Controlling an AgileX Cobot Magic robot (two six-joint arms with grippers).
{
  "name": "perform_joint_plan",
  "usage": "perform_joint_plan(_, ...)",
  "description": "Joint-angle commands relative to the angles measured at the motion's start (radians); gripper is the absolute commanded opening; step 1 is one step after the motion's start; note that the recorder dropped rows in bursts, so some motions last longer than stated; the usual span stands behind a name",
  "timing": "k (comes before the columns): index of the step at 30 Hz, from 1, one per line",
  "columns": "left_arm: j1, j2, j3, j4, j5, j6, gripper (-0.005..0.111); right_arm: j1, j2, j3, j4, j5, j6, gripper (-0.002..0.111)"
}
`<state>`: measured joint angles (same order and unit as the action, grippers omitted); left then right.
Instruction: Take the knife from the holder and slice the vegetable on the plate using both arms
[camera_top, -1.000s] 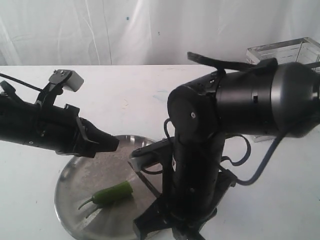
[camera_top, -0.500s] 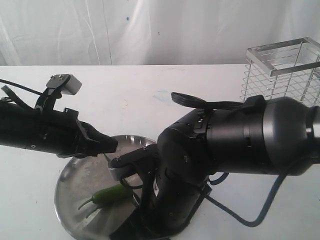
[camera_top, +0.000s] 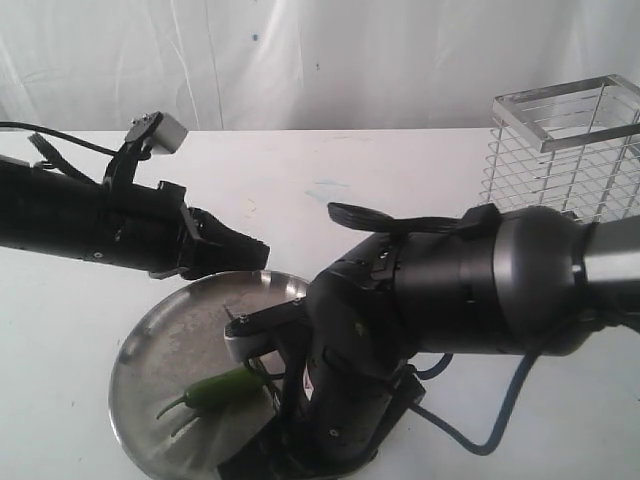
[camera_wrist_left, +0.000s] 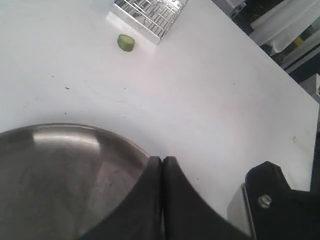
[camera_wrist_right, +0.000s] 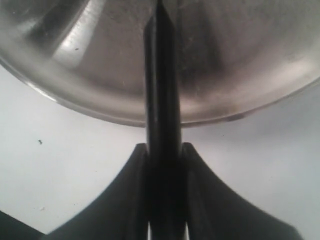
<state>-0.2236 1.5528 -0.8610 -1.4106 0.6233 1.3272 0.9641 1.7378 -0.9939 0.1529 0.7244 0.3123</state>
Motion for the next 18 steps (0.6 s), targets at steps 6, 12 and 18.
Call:
perform_joint_plan(6, 0.003, 0.036, -0.001, 0.092, -0.046, -0.011, 0.000, 0.001, 0.028, 0.007, -0.020, -0.025, 0.070, 0.000)
perform_joint_plan(12, 0.003, 0.077, -0.001, 0.096, -0.053, 0.069, 0.000, 0.001, 0.028, 0.007, -0.014, -0.025, 0.082, 0.000)
perform_joint_plan(18, 0.003, 0.104, -0.001, 0.096, -0.058, 0.093, 0.000, 0.003, 0.028, 0.007, -0.010, -0.037, 0.085, 0.000)
